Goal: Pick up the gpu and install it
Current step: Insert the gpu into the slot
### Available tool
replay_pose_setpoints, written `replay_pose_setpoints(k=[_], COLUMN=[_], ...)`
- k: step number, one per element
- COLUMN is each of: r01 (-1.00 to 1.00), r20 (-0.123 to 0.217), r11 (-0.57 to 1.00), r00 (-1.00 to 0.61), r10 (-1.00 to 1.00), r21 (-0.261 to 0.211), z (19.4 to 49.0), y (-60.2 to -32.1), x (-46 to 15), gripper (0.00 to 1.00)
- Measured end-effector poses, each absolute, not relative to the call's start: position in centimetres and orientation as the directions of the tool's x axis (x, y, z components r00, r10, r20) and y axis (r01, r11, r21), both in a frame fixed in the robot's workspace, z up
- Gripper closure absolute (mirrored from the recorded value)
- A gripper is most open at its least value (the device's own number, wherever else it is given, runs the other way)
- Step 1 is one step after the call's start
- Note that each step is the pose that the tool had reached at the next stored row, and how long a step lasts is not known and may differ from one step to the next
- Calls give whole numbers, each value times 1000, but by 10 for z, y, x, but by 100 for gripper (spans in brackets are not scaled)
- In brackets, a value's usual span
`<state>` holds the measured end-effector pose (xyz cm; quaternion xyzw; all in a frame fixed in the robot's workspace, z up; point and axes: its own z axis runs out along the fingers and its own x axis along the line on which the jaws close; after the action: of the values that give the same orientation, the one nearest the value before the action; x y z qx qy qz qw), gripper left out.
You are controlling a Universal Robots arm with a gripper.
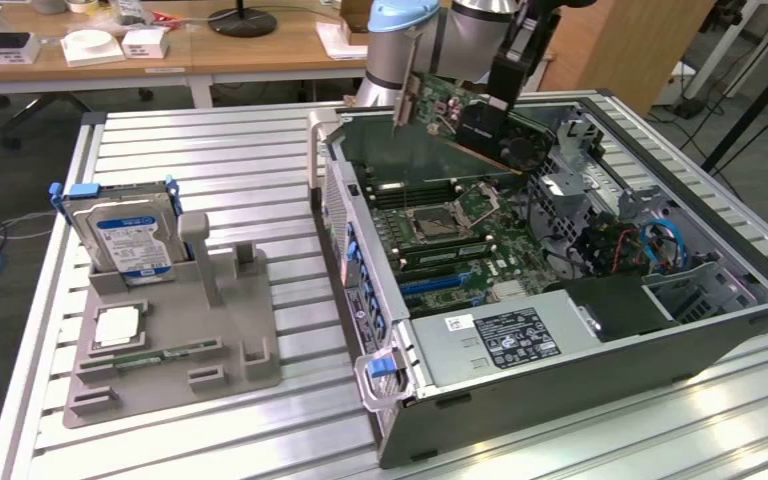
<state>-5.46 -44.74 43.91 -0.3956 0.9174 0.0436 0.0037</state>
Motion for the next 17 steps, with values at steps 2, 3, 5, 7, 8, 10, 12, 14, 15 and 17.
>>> replay_pose_setpoints(k=[2,3,5,7,8,10,12,14,15,17], r01=[-734,-738,-746,-754,-757,-765,-772,-779,-782,-789], r20=[-41,-41,-41,-41,-41,-41,-41,-41,-41,-41], r11=[674,670,661,653,648,640,631,622,618,609], r00=[-678,-674,-665,-656,-652,-644,-635,-626,-622,-613], r10=[-734,-738,-746,-753,-757,-764,-772,-779,-782,-789], r21=[77,77,77,77,77,77,77,77,77,77], z=[439,439,439,439,439,439,439,439,439,439], y=[-447,-447,-447,-447,-447,-447,-447,-447,-447,-447], x=[-55,-55,-55,-55,-55,-55,-55,-55,-55,-55], gripper=[74,74,74,74,74,74,74,74,74,74])
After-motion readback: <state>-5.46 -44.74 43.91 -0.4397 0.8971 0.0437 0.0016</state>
